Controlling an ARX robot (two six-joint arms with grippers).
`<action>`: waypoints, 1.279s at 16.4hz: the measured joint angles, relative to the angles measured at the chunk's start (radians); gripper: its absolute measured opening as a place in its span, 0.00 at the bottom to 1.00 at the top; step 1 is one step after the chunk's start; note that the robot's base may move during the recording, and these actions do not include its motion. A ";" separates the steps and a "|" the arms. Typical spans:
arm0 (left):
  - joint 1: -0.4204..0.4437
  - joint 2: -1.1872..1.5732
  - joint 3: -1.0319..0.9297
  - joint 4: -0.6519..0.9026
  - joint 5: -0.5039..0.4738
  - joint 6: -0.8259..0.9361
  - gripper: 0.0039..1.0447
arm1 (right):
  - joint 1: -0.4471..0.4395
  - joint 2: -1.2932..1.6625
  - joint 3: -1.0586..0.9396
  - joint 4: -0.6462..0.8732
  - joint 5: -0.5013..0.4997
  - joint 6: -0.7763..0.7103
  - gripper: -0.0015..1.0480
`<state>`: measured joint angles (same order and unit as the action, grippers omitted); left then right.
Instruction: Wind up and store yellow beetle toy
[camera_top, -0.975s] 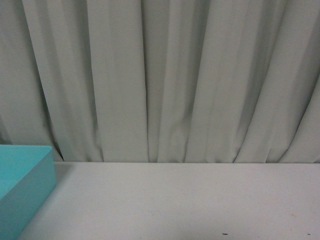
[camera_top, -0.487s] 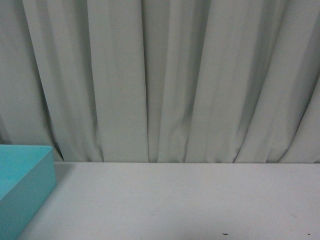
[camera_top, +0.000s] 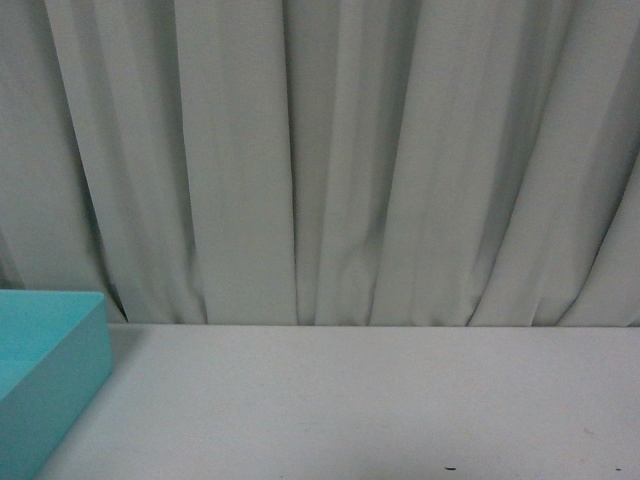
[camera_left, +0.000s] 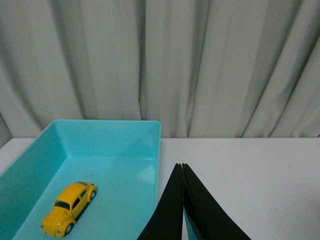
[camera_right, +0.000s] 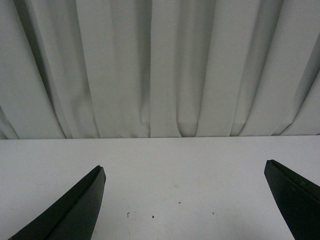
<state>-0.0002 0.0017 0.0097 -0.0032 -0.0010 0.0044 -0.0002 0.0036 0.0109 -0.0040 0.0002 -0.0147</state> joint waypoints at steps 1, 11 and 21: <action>0.000 0.000 0.000 0.000 0.000 0.000 0.01 | 0.000 0.000 0.000 0.000 0.000 0.000 0.94; 0.000 0.000 0.000 0.000 0.000 0.000 0.96 | 0.000 0.000 0.000 0.000 0.000 0.000 0.94; 0.000 0.000 0.000 0.000 0.000 -0.001 0.94 | 0.000 0.000 0.000 0.000 0.000 0.000 0.94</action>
<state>-0.0002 0.0021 0.0097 -0.0032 -0.0006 0.0032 -0.0002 0.0036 0.0109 -0.0036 0.0006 -0.0147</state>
